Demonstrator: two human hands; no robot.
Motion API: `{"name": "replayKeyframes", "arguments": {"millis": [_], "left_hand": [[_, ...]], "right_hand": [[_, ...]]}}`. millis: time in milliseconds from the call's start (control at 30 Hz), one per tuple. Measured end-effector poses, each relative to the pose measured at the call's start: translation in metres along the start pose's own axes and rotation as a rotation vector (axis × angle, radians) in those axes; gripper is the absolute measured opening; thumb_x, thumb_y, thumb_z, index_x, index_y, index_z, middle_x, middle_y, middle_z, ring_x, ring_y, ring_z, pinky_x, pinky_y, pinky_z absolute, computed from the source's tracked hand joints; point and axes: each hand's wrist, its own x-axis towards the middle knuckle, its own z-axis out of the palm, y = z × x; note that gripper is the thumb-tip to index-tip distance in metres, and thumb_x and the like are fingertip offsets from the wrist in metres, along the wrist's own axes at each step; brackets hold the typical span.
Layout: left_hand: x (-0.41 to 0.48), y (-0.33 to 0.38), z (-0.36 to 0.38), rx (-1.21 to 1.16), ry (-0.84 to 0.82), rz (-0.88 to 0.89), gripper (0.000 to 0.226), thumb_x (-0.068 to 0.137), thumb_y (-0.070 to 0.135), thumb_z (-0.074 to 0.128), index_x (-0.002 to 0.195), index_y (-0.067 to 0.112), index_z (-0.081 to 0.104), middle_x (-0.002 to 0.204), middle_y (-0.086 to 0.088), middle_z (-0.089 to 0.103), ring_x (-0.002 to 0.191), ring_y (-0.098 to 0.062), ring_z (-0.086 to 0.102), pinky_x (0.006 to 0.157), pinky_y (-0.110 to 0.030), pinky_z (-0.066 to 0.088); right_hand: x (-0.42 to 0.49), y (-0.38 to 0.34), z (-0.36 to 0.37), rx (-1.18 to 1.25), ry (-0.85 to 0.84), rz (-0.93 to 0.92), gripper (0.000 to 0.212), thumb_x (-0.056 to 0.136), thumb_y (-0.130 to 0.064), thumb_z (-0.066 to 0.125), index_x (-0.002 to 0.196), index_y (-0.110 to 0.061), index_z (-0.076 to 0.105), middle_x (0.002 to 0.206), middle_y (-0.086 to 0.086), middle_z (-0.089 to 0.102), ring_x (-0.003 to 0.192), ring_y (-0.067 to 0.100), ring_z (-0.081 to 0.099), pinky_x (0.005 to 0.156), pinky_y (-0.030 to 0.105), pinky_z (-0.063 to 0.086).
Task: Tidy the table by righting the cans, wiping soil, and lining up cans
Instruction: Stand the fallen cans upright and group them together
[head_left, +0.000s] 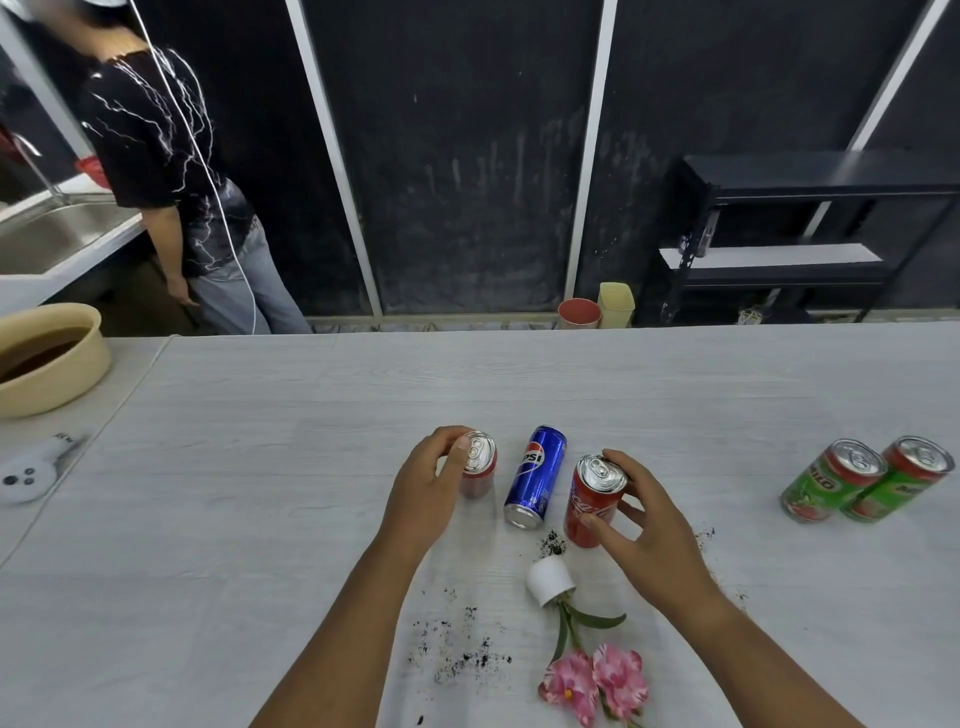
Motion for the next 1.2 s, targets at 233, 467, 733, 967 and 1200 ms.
{"name": "replayKeyframes", "arguments": {"millis": [233,467,733,967,1200], "left_hand": [[0.009,0.005,0.008,-0.047,0.044,-0.033,0.049,0.091,0.082,0.052,0.118,0.045,0.068,0.121,0.026,0.072,0.118,0.004,0.065,0.096,-0.026,0.053],[0.006,0.007,0.006,-0.074,0.039,-0.071,0.04,0.091,0.074,0.068,0.119,0.045,0.066,0.116,0.029,0.073,0.112,0.007,0.067,0.086,-0.017,0.05],[-0.006,0.003,0.005,-0.066,0.016,-0.038,0.068,0.066,0.076,0.09,0.125,0.054,0.063,0.124,0.032,0.071,0.117,0.016,0.063,0.082,-0.006,0.056],[-0.011,0.003,0.009,-0.03,0.017,-0.018,0.064,0.079,0.039,0.097,0.126,0.062,0.062,0.125,0.037,0.068,0.116,0.015,0.063,0.081,-0.008,0.058],[-0.019,0.059,0.031,-0.023,0.046,0.118,0.069,0.076,0.051,0.096,0.135,0.055,0.059,0.126,0.037,0.067,0.117,0.007,0.065,0.08,-0.009,0.058]], "right_hand": [[0.0,0.0,0.001,0.004,-0.005,0.019,0.078,0.091,-0.025,0.086,0.151,-0.056,0.046,0.153,-0.03,0.053,0.14,-0.005,0.052,0.102,0.008,0.048],[-0.001,-0.001,0.001,0.005,0.0,0.032,0.079,0.091,-0.023,0.086,0.15,-0.058,0.045,0.151,-0.034,0.052,0.138,-0.009,0.052,0.102,0.006,0.047],[0.0,0.001,0.006,0.092,0.042,0.082,0.071,0.087,-0.02,0.088,0.138,-0.057,0.056,0.14,-0.031,0.063,0.13,-0.006,0.06,0.103,0.017,0.052],[-0.002,-0.003,0.007,0.134,0.076,0.131,0.062,0.08,-0.033,0.092,0.127,-0.061,0.062,0.127,-0.033,0.069,0.116,-0.01,0.064,0.095,0.02,0.053],[-0.018,0.0,-0.034,0.23,0.251,0.149,0.059,0.081,-0.029,0.095,0.131,-0.046,0.068,0.126,-0.021,0.074,0.115,-0.001,0.07,0.092,0.025,0.059]]}}
